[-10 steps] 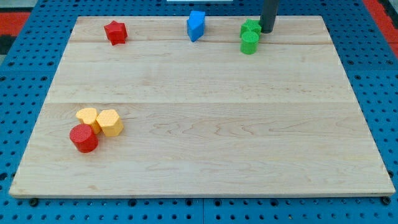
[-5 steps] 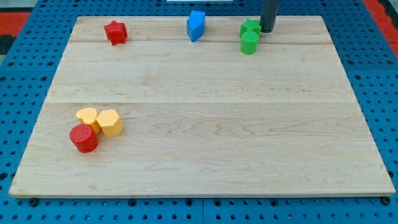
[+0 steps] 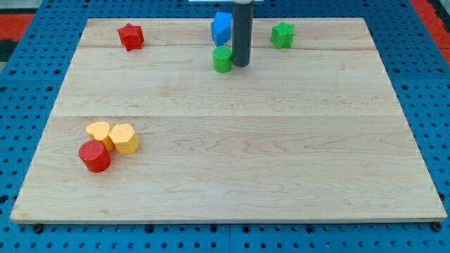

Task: Move the green circle to the top left of the red circle

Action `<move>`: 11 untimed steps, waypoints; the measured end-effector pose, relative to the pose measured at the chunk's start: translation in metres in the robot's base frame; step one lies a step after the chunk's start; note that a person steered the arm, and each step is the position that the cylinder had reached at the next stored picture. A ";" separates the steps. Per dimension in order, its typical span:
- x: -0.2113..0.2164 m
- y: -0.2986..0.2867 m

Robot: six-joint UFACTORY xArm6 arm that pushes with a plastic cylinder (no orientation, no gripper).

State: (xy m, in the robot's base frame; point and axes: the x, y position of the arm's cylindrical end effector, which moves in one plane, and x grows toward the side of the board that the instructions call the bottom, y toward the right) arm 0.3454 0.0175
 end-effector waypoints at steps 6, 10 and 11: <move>0.005 -0.055; 0.060 -0.135; 0.041 -0.135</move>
State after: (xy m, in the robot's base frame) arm 0.3864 -0.1179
